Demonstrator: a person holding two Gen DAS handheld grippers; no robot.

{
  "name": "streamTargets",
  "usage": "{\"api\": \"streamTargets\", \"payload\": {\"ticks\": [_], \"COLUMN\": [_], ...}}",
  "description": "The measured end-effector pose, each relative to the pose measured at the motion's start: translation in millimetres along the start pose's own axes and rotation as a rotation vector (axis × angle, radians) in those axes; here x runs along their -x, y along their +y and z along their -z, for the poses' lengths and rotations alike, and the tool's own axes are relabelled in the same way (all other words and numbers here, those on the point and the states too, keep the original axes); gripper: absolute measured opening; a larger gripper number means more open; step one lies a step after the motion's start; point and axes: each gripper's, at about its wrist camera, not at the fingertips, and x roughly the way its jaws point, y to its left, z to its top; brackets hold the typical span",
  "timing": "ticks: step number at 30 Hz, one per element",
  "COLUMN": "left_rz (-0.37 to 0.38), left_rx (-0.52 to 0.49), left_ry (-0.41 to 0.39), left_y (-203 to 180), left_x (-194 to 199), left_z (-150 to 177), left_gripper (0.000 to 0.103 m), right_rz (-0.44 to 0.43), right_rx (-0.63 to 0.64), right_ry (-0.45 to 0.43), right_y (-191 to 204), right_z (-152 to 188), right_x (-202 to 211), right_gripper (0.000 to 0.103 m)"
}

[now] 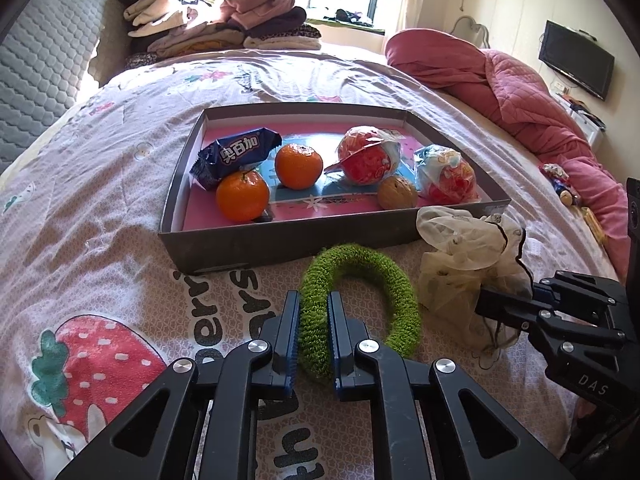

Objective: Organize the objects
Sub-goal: 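Close left tool on the green ring while right tool grasps the cloth bag, then lift and carry the green ring and cloth bag over the tray with both tools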

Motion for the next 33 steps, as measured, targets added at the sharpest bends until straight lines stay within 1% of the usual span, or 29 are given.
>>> {"api": "streamTargets", "payload": {"ticks": [12,18,24,33], "left_rz": [-0.003,-0.015,-0.023,-0.038], "left_rx": [-0.003,-0.026,-0.042,-0.056], "left_ry": [-0.067,-0.114,-0.151,-0.193], "left_y": [-2,-8,-12,-11], "left_x": [22,38,50,63], "left_z": [-7,-13,-23,-43], "left_gripper": [0.013,0.013,0.013,0.013], "right_rz": [0.009,0.017,0.021,0.026], "right_rx": [-0.007,-0.002,-0.002,-0.008], "right_ry": [-0.1,-0.129,-0.153,-0.21], "right_y": [-3,-4,-4,-10], "right_z": [-12,-18,-25,-46], "right_x": [22,28,34,49], "right_gripper": [0.011,0.009,0.009,0.009]}}
